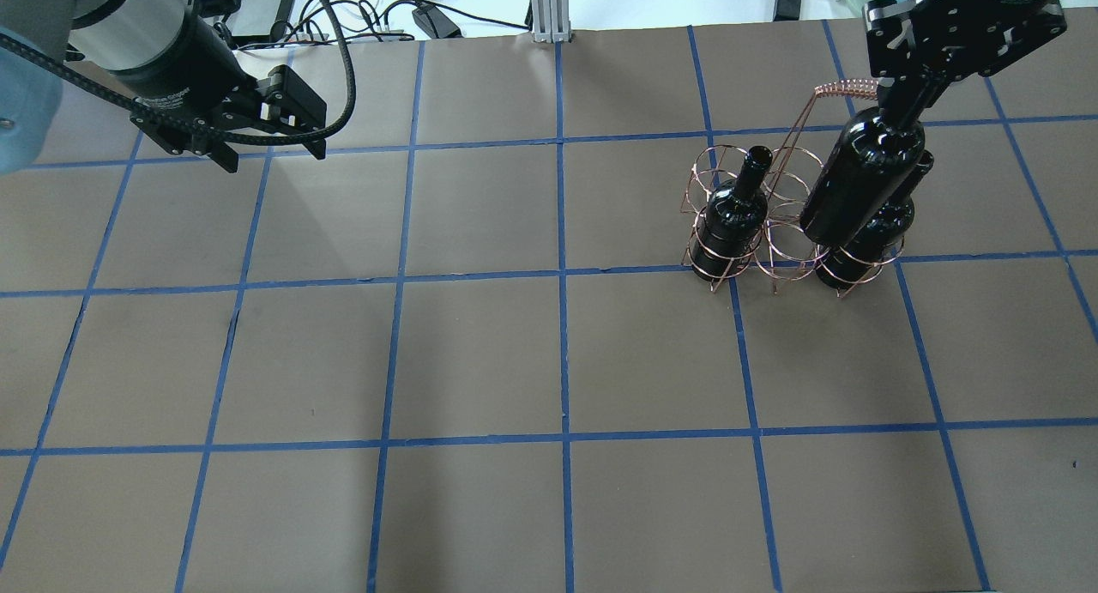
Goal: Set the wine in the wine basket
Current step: 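Tilt the bottle and lower it into the empty rack slot with the right gripper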
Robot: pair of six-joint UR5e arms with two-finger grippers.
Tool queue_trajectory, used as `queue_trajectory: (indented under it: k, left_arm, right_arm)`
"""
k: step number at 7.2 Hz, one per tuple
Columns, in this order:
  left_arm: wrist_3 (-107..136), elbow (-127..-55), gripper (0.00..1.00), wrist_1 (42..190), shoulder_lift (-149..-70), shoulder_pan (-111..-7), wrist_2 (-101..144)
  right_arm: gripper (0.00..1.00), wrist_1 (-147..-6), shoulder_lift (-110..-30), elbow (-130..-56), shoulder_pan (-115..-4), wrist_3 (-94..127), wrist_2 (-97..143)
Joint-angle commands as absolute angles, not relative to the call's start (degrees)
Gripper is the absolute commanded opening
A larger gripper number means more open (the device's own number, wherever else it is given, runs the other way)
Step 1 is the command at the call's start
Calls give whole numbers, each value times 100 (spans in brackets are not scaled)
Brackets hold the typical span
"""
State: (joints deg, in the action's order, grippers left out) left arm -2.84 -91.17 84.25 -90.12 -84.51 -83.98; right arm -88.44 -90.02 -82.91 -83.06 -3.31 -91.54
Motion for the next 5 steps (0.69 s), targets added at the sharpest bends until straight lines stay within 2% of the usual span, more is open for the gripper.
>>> queue_trajectory:
  k: [1,5]
  left_arm:
    - [-290,-9228,100,8490,-8956,-8455,-8411]
    - [-299,-9229,100,8877,-8728,-8455,-8420]
  right_arm:
    - [0,-8938,-8851,-8341,-8288,-694,-9141]
    - [0,-9378,-8596,-8350,-8306,-940,-8930]
